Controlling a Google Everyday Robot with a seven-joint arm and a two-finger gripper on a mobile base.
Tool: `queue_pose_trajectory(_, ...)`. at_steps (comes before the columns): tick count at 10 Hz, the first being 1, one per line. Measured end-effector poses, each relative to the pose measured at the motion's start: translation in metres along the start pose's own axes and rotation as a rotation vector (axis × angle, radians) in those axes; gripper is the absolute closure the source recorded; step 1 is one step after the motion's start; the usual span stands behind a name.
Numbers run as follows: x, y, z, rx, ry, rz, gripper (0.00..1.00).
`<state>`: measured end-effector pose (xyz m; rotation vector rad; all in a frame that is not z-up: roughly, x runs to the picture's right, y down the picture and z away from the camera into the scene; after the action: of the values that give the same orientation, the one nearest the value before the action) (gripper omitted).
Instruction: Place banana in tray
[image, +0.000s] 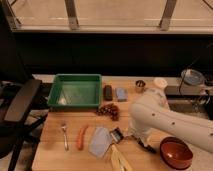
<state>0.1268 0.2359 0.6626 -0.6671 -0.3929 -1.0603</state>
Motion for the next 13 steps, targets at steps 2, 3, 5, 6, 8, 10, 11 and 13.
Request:
queue_pose_trajectory(2, -0.020, -0.033, 0.025, -0.047, -0.028, -0.096, 0.35)
queue_pose_trajectory(3, -0.028, -0.044, 0.038, -0.060, -0.046, -0.143, 0.35)
queue_pose_trajectory(5, -0.046, -0.059, 0.062, -0.075, -0.092, -0.231, 0.35)
queue_pose_trajectory(6, -0.053, -0.060, 0.071, -0.080, -0.115, -0.269, 0.35)
queue_pose_trajectory(8, -0.061, -0.059, 0.081, -0.083, -0.146, -0.300, 0.35)
queue_pose_trajectory(10, -0.062, -0.056, 0.088, -0.076, -0.174, -0.300, 0.35)
queue_pose_trajectory(11, -0.062, -0.053, 0.093, -0.072, -0.188, -0.295, 0.35)
queue_pose_trajectory(13, -0.063, -0.050, 0.104, -0.060, -0.223, -0.283, 0.35)
